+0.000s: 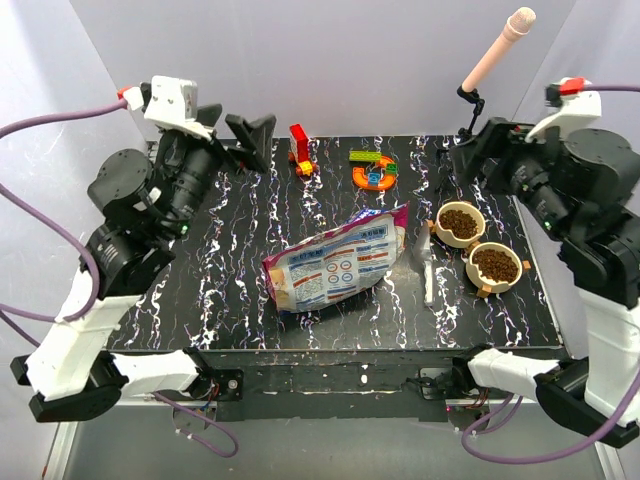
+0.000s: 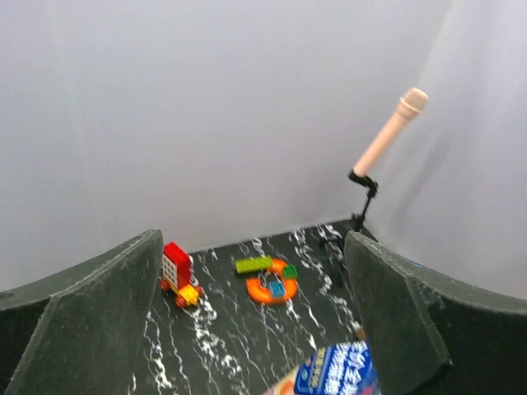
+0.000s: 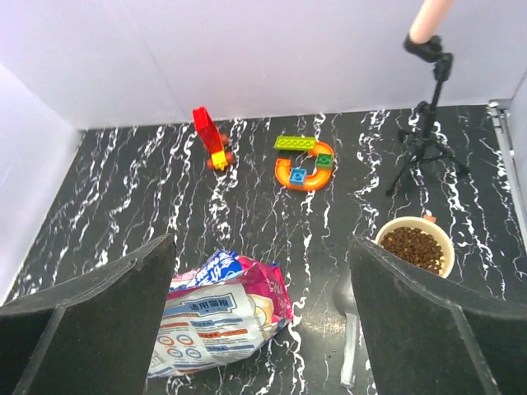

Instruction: Serve the pet food

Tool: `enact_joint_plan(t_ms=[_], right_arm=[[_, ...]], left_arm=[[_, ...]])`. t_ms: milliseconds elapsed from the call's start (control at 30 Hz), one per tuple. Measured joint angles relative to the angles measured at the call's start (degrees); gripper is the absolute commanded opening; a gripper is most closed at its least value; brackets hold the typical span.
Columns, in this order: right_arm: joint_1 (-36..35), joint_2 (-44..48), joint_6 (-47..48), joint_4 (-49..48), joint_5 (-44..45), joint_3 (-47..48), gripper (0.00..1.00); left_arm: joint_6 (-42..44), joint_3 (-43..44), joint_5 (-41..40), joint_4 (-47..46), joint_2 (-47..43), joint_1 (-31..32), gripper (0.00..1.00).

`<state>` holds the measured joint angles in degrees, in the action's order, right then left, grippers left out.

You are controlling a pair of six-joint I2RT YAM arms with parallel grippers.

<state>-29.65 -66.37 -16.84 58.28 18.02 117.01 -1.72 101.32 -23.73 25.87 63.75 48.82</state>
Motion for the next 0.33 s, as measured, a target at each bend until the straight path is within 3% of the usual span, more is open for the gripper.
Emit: enact_joint_plan(t_ms=[333], right_arm=[[0.0,5.9,-0.5,-0.1,8.0,0.5,0.93]], left_arm=[[5.8,1.2,-7.0,-5.5,4.1,0.0,0.93]])
